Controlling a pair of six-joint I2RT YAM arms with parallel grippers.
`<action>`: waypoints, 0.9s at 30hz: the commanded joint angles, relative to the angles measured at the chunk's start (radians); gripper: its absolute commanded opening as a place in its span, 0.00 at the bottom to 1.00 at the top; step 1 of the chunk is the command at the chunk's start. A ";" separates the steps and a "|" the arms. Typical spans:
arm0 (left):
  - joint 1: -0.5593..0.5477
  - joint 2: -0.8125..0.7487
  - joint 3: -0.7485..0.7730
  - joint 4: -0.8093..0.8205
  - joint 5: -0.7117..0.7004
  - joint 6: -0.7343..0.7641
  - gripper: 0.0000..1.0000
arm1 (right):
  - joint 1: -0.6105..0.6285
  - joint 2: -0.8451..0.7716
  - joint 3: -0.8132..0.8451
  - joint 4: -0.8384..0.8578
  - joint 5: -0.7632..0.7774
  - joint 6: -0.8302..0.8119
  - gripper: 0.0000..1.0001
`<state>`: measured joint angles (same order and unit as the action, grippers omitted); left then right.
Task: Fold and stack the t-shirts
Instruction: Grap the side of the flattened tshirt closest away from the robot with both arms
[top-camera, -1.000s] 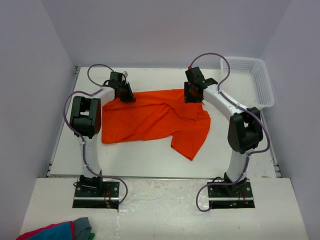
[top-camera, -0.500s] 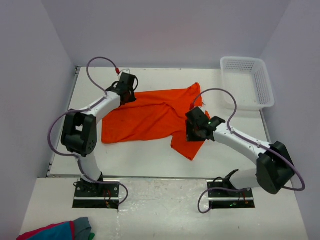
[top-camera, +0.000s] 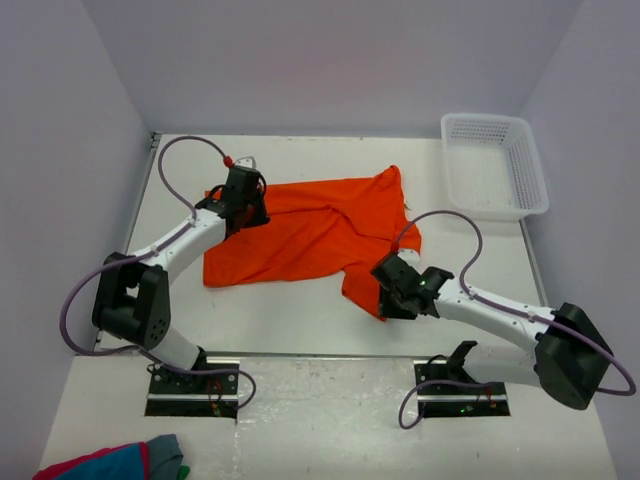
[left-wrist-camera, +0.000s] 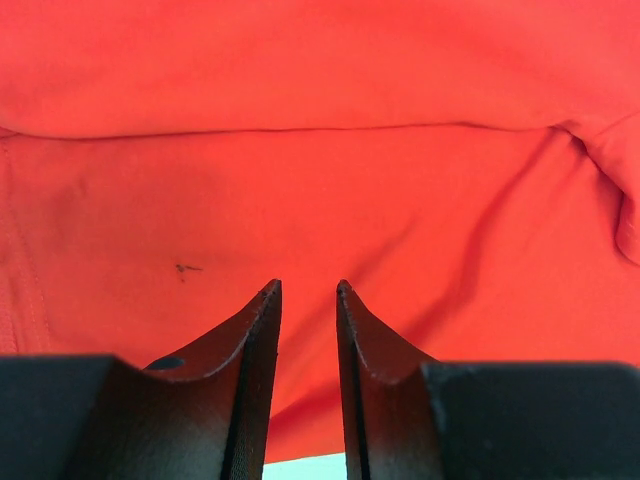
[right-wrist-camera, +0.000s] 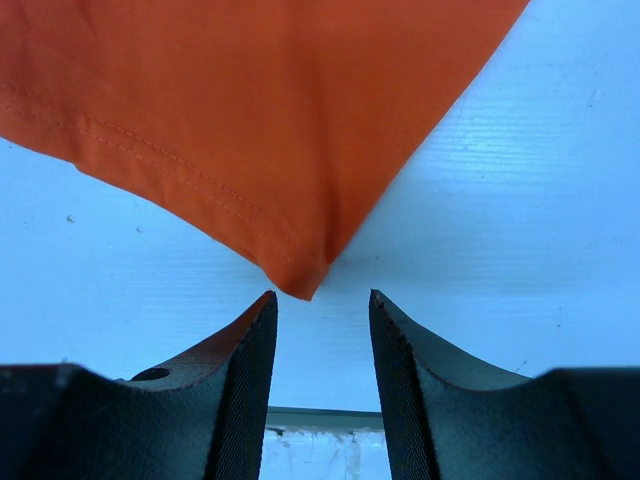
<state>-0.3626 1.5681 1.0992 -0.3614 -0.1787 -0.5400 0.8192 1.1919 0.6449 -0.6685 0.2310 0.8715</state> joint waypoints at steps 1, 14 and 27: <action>-0.007 -0.042 -0.022 0.038 0.028 -0.020 0.30 | 0.035 0.021 -0.004 0.015 0.039 0.087 0.43; -0.007 -0.069 -0.041 0.045 0.025 -0.014 0.30 | 0.051 0.164 -0.004 0.046 0.091 0.150 0.40; -0.009 -0.112 -0.105 0.056 0.013 -0.038 0.29 | 0.063 0.172 0.024 0.011 0.106 0.179 0.08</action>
<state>-0.3672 1.5005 1.0142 -0.3378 -0.1558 -0.5434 0.8688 1.3731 0.6765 -0.6292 0.2913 1.0073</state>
